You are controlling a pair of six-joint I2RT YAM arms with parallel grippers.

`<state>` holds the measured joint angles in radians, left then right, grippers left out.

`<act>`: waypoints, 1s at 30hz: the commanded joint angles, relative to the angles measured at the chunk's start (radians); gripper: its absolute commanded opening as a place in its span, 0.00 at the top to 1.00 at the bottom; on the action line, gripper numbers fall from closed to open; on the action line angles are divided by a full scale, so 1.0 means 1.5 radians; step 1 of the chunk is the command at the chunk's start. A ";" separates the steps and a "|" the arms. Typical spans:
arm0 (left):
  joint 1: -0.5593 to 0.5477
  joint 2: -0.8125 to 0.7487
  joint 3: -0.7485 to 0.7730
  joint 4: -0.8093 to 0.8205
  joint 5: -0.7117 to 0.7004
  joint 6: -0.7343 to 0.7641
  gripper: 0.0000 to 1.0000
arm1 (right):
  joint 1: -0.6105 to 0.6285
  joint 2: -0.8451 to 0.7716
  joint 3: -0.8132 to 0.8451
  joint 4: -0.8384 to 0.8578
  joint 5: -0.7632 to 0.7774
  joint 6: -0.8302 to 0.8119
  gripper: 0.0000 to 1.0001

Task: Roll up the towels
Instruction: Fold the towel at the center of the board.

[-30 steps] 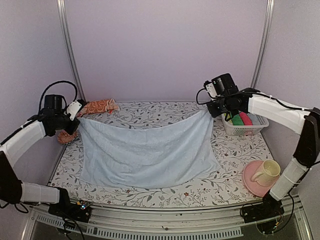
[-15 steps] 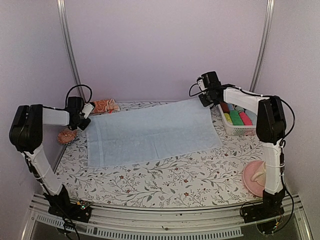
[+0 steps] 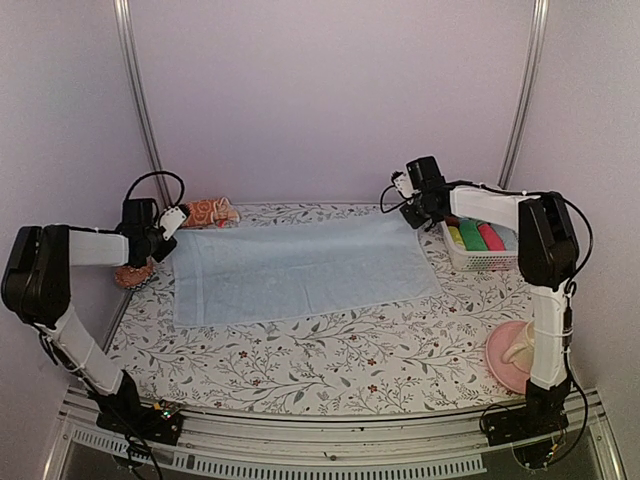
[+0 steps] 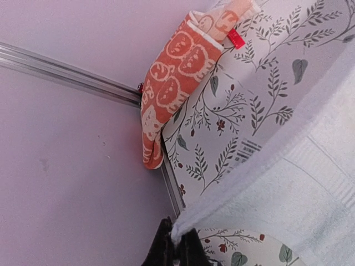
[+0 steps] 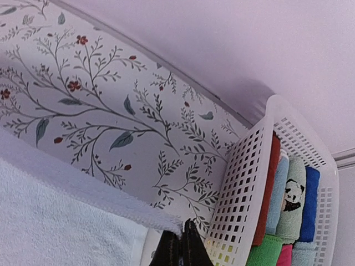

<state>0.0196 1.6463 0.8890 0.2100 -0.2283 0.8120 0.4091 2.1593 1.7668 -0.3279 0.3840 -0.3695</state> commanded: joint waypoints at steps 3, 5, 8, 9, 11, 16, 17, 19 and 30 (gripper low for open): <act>-0.001 -0.120 -0.073 0.004 0.100 0.058 1.00 | -0.006 -0.091 -0.096 0.034 -0.033 -0.043 0.98; -0.001 -0.154 -0.090 -0.017 0.119 0.061 1.00 | -0.007 -0.110 -0.122 0.034 -0.036 -0.050 0.98; 0.000 -0.200 -0.114 -0.051 0.141 0.071 1.00 | -0.007 -0.142 -0.160 0.035 -0.043 -0.064 0.98; 0.001 -0.215 -0.123 -0.059 0.147 0.074 1.00 | -0.008 -0.151 -0.176 0.035 -0.045 -0.068 0.98; 0.001 -0.246 -0.144 -0.080 0.164 0.083 1.00 | -0.008 -0.168 -0.199 0.035 -0.046 -0.081 0.98; 0.002 -0.313 -0.184 -0.115 0.171 0.093 1.00 | -0.010 -0.212 -0.255 0.032 -0.058 -0.109 0.98; 0.002 -0.322 -0.188 -0.125 0.172 0.093 1.00 | -0.010 -0.222 -0.264 0.030 -0.063 -0.112 0.98; 0.003 -0.341 -0.196 -0.139 0.178 0.093 1.00 | -0.011 -0.246 -0.280 0.027 -0.071 -0.115 0.98; 0.005 -0.415 -0.219 -0.207 0.200 0.100 1.00 | -0.012 -0.292 -0.308 -0.023 -0.126 -0.101 0.98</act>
<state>0.0200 1.0641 0.5873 -0.0479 0.0460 0.9470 0.3981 1.7699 1.3254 -0.3244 0.2367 -0.5282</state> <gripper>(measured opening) 0.026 0.027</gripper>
